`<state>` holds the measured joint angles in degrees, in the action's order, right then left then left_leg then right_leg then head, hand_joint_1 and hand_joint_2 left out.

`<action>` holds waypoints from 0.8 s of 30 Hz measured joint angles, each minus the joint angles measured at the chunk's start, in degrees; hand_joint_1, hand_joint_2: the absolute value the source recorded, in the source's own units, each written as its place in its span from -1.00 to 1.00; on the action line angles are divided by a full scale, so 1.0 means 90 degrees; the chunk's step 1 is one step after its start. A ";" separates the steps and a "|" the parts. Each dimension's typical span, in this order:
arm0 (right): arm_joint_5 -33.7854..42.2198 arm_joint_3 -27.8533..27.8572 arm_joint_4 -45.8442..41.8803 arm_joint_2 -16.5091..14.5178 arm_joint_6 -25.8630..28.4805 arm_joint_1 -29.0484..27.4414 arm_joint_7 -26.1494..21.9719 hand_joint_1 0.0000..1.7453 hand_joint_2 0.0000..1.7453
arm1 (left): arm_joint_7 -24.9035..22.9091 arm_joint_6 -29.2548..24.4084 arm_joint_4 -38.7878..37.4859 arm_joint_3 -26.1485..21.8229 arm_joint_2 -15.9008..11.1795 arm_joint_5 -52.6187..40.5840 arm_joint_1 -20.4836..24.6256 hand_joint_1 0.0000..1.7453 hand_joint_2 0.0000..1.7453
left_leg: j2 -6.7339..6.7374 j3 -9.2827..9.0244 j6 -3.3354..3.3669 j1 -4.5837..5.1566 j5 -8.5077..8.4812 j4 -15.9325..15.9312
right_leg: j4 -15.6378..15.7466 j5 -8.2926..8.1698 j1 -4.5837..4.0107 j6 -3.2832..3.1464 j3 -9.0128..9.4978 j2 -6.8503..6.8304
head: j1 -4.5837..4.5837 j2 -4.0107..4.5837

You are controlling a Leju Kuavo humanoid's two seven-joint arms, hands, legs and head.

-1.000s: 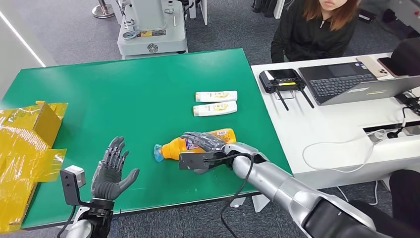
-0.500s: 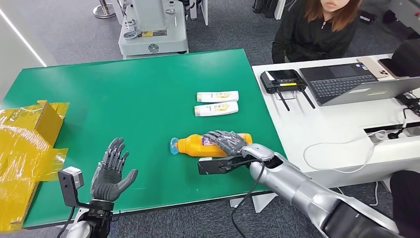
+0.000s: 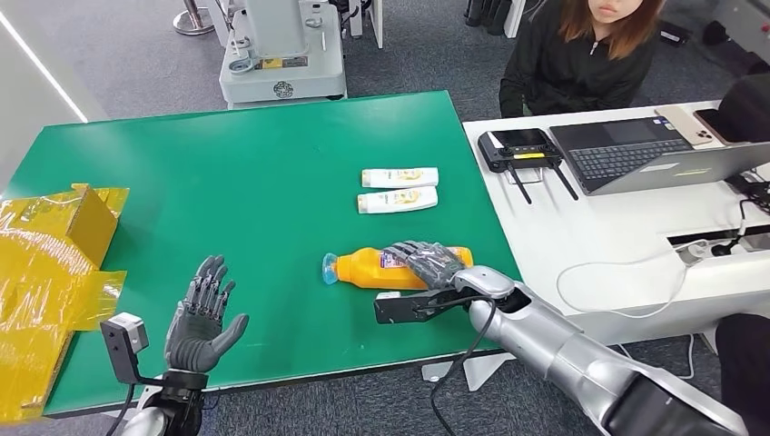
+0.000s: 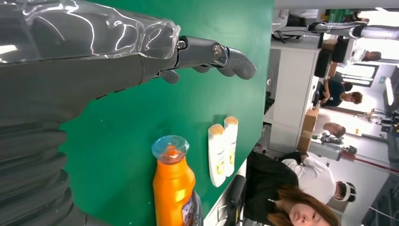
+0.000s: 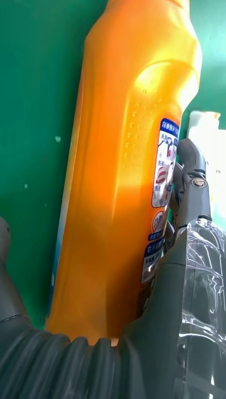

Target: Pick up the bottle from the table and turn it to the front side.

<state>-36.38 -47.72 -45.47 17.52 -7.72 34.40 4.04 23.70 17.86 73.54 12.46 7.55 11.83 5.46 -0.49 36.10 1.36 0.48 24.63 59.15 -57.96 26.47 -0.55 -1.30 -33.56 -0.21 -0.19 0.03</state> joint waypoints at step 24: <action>-0.1137 0.0115 0.0130 0.0125 0.0399 -0.0031 0.0140 1.00 1.00 | 0.0191 0.0074 -0.0401 0.0000 -0.0121 0.0397 0.0001 -1.00 1.00 | 0.0001 -0.0001 0.0001 0.0000 0.0000 0.0001 | 0.0000 0.0000 0.0000 0.0001 0.0003 0.0001 | 0.0000 0.0000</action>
<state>-46.61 -46.69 -44.30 18.64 -4.13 34.13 5.31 25.42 18.52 69.93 12.46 6.46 15.40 5.47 -0.48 36.09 1.37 0.48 24.63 59.16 -57.96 26.47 -0.55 -1.29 -33.54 -0.20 -0.19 0.03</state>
